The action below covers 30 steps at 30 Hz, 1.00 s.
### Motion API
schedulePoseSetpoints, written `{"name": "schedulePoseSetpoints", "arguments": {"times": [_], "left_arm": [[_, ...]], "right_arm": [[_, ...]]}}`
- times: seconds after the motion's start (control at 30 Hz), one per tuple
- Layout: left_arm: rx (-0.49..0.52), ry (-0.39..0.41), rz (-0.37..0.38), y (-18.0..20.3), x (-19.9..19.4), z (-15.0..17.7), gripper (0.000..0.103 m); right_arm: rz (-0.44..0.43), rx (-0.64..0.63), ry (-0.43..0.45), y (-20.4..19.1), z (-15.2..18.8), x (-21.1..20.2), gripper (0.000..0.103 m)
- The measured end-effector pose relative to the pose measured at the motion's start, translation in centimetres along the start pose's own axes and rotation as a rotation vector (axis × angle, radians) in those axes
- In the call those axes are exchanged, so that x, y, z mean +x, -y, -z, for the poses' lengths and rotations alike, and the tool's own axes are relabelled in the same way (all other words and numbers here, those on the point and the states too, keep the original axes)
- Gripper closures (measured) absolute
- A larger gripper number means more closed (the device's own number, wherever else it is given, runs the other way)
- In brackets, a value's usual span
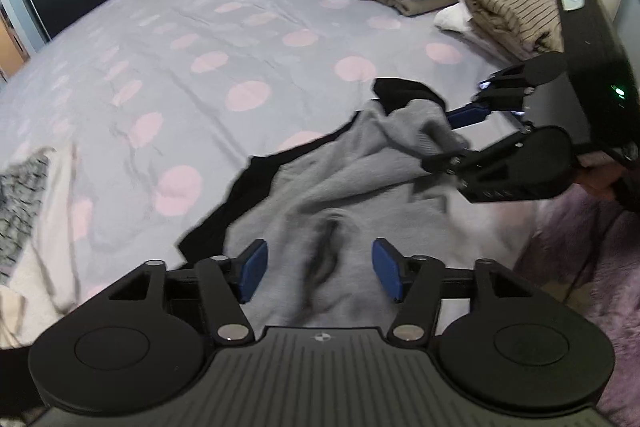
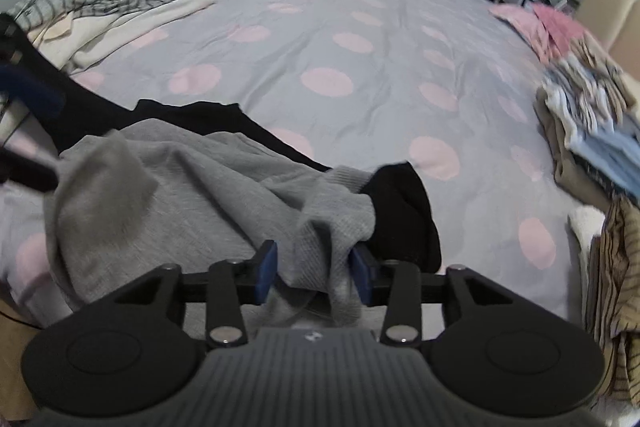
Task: Fold clothes
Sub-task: 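Lower the grey top onto the bed and open both tools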
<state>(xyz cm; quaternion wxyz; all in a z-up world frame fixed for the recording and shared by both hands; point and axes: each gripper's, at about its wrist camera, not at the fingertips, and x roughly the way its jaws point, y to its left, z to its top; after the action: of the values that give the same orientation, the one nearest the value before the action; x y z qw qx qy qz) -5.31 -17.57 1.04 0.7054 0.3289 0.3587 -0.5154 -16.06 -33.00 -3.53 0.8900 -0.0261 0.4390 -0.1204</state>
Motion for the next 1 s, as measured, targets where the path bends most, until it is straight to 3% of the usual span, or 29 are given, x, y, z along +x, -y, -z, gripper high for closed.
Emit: {"name": "schedulePoseSetpoints", "arguments": {"times": [0.23, 0.33, 0.47, 0.57, 0.73, 0.97, 1.0], "left_arm": [[-0.173, -0.009, -0.106, -4.5, 3.8, -0.7, 0.044], [-0.251, -0.063, -0.169, -6.5, 6.2, -0.4, 0.044], [-0.349, -0.111, -0.192, -8.5, 8.1, 0.8, 0.045], [-0.414, -0.152, -0.156, -9.1, 9.3, 1.6, 0.045], [-0.413, -0.185, -0.152, -8.8, 10.7, 2.6, 0.044], [-0.407, -0.208, -0.155, -8.7, 11.9, 2.7, 0.044], [-0.415, -0.206, -0.146, -8.8, 11.9, 2.8, 0.048]], "right_arm": [[-0.004, 0.025, 0.016, -1.2, -0.9, 1.5, 0.050], [0.005, -0.007, 0.018, -1.6, -1.1, 2.2, 0.047], [-0.019, -0.010, -0.053, -1.7, -1.5, 4.2, 0.044], [-0.049, 0.014, -0.107, -1.6, -1.7, 5.7, 0.042], [-0.065, -0.016, -0.142, -2.1, -1.9, 7.3, 0.030], [-0.058, -0.020, -0.158, -2.1, -2.2, 7.5, 0.030], [-0.060, -0.007, -0.158, -1.9, -2.4, 7.4, 0.030]]}}
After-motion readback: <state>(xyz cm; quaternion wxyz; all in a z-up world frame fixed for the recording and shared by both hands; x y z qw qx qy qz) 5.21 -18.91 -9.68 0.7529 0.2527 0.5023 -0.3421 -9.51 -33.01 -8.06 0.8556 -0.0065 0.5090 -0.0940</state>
